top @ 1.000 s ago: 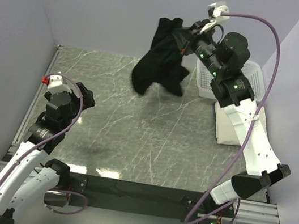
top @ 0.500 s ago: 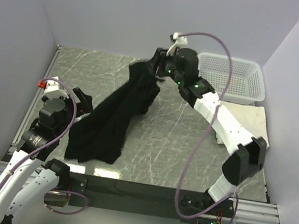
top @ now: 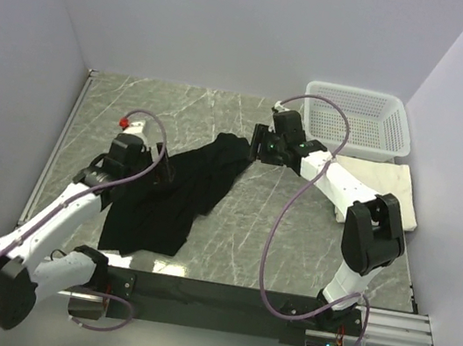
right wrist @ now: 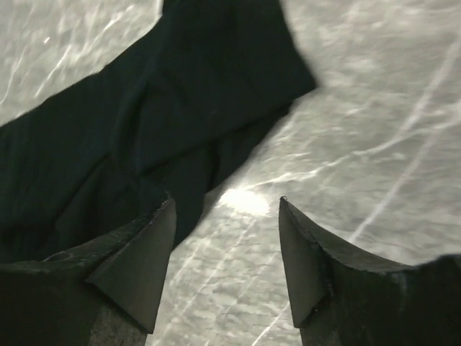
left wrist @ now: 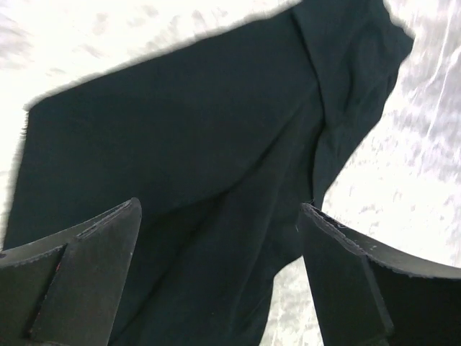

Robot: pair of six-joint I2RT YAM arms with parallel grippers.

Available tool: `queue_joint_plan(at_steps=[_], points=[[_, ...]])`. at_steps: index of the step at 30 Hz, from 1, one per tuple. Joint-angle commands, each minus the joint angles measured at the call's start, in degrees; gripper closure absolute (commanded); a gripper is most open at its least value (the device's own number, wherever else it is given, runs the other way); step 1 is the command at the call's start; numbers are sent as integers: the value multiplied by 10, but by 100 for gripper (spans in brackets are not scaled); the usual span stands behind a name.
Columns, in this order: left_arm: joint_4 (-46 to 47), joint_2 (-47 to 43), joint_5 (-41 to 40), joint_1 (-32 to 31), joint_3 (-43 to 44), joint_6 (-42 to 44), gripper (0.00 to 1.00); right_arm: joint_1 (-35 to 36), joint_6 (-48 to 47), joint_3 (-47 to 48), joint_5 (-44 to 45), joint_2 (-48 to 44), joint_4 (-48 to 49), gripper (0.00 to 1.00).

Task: Fold and stack the t-shirts
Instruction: Move the tshirt to the center of the board

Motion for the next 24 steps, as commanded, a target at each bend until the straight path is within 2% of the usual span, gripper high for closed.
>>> queue_joint_plan(at_steps=[1,5,9,12,16,18,24], points=[[56,54,67,-9,24,-1,5,9,-9,-2,-42,-14,22,36],[103,124,78,-10,48,-25,12,11,-4,-2,-49,-8,10,39],[139,212,93,-10,121,-31,21,11,-2,-30,-36,-31,18,39],[137,309,108,-10,184,-26,24,11,2,-59,-42,-58,23,39],[134,394,126,-11,247,-22,27,11,19,-103,-58,-87,42,39],[124,424,133,-11,279,-18,28,12,25,-131,-65,-99,57,39],[120,502,144,-18,338,-12,40,15,32,-176,-77,-122,67,40]])
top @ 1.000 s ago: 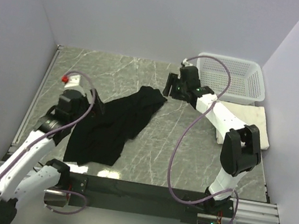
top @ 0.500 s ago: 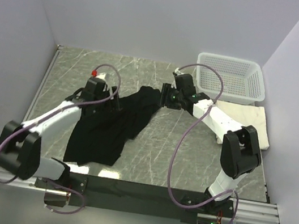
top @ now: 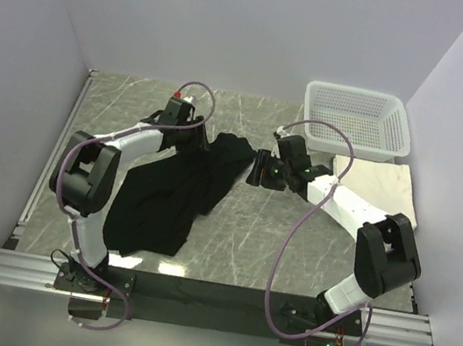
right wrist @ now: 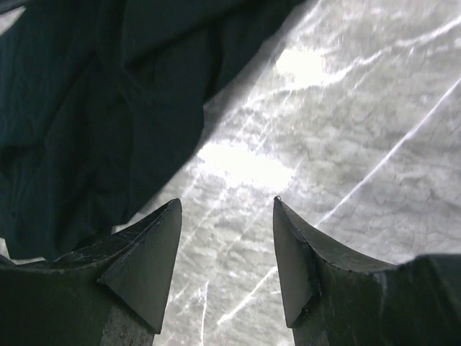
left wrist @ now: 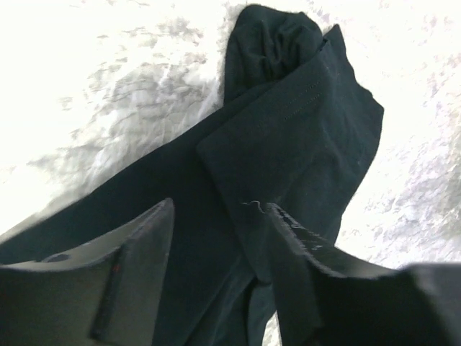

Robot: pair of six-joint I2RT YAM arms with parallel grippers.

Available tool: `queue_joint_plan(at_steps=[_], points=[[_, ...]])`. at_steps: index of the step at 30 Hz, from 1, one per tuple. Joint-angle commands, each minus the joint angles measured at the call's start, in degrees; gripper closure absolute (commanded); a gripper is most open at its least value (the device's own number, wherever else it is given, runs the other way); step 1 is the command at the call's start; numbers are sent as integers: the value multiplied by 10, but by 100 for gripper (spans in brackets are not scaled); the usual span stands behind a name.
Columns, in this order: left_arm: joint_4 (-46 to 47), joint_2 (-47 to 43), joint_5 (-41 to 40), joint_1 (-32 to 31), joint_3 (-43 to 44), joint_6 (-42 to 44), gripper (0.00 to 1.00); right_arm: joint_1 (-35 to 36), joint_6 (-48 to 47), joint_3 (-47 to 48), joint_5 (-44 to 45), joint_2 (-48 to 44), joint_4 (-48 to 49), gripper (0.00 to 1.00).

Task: Fold and stack the t-shirts
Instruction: Move the tshirt to the center of the board, then flatten the tshirt out

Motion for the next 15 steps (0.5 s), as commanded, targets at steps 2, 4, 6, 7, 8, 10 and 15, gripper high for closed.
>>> queue_joint_plan(at_steps=[2,4,6,7,8,10,15], points=[[7,31,24,-9,49,5,44,5,10,-23,-13,-32,31,40],[1,51,22,-12,63,0,45,4,10,-26,-13,-37,32,40],[-3,63,19,-12,74,-4,45,5,10,-31,-11,-40,32,40],[-3,73,19,-12,75,-5,45,4,10,-32,-10,-43,30,40],[-2,77,17,-12,77,-5,45,5,9,-36,-9,-44,29,40],[2,88,17,-12,80,-8,45,6,7,-38,-8,-47,29,40],[1,110,26,-13,94,-12,45,5,6,-46,-14,-52,29,40]])
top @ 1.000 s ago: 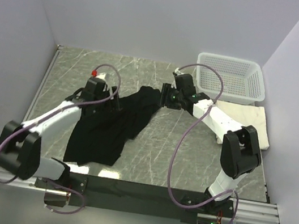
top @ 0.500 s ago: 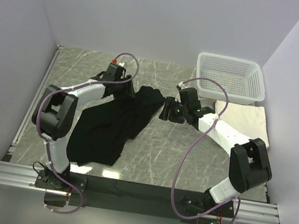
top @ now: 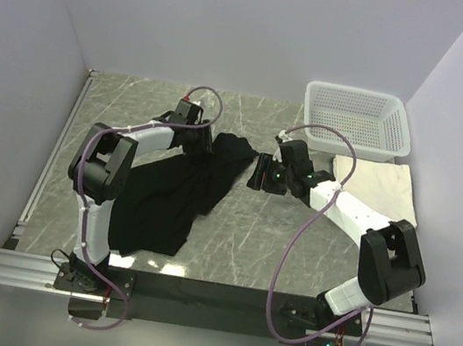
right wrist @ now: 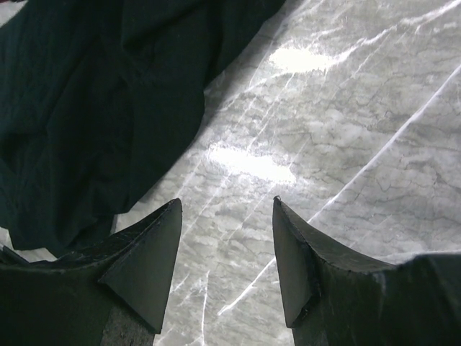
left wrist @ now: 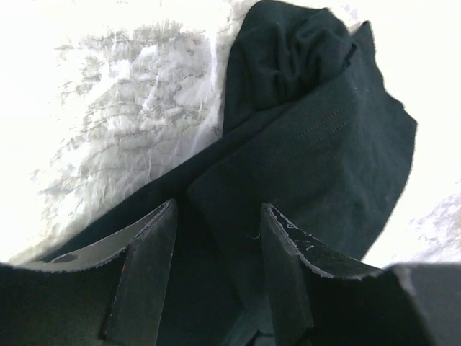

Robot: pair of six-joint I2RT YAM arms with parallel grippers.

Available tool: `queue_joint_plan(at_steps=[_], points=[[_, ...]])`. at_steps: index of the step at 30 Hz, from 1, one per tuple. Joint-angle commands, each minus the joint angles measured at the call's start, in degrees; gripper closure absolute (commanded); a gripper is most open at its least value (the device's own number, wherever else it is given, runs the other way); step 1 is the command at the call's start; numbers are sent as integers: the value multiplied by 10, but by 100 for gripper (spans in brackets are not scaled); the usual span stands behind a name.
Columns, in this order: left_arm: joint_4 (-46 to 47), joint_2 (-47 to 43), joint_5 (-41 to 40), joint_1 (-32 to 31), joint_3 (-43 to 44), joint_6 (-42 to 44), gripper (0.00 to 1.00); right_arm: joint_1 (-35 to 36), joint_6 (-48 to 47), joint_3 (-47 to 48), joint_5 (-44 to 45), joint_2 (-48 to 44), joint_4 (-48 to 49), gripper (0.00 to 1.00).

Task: Fold and stack the t-shirts
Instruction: Flatten the tshirt out

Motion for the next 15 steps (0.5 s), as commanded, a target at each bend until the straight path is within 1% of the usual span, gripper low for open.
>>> queue_joint_plan(at_steps=[1,5,6,11,13,15], points=[[9,14,14,-4,29,-8,45,5,-2,-9,-8,-21,15,40],[25,10,29,-5,23,-16,47,11,-2,-9,-25,-13,21,40],[38,8,39,-6,21,-20,50,13,-1,-9,-28,-10,23,40],[60,6,57,-11,16,-33,52,21,-1,-6,-32,0,26,40],[67,8,62,-12,15,-37,56,21,-2,-6,-33,1,25,40],[74,7,66,-13,11,-43,57,24,-4,-6,-36,1,26,41]])
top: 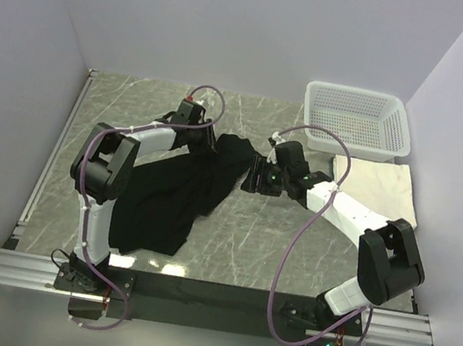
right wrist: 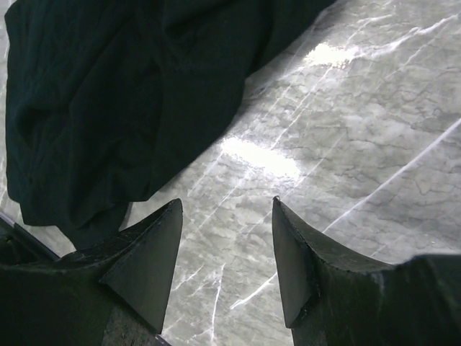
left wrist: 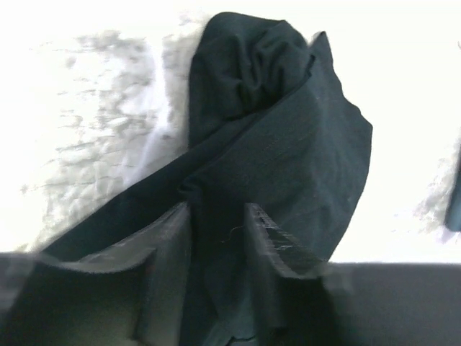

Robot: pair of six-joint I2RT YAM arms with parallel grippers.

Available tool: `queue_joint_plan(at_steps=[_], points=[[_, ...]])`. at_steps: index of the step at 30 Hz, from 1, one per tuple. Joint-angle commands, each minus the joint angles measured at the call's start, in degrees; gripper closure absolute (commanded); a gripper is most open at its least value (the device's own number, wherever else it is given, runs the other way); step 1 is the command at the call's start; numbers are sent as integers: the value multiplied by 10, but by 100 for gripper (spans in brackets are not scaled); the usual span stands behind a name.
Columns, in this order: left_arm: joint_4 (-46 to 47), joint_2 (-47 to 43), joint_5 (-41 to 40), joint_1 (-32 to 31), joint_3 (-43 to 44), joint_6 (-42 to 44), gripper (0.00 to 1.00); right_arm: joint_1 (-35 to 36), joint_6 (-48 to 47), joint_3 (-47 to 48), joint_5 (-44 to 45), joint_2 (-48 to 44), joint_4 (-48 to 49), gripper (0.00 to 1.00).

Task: Fold and stack the t-shirts
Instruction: Flatten the tshirt out

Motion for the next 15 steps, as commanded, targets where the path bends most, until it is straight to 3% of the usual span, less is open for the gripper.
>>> queue_joint_plan(at_steps=[1,5,7,15], points=[[41,-10,30,-7,4,-17,63,7,-4,-1,-11,0,19,41],[58,-30,21,-8,-4,-16,81,18,-3,-6,-22,6,27,41],[58,-47,14,-7,-3,-12,97,28,0,-5,-29,20,30,41],[23,-143,-72,-7,-3,29,99,57,36,19,-78,100,80,39]])
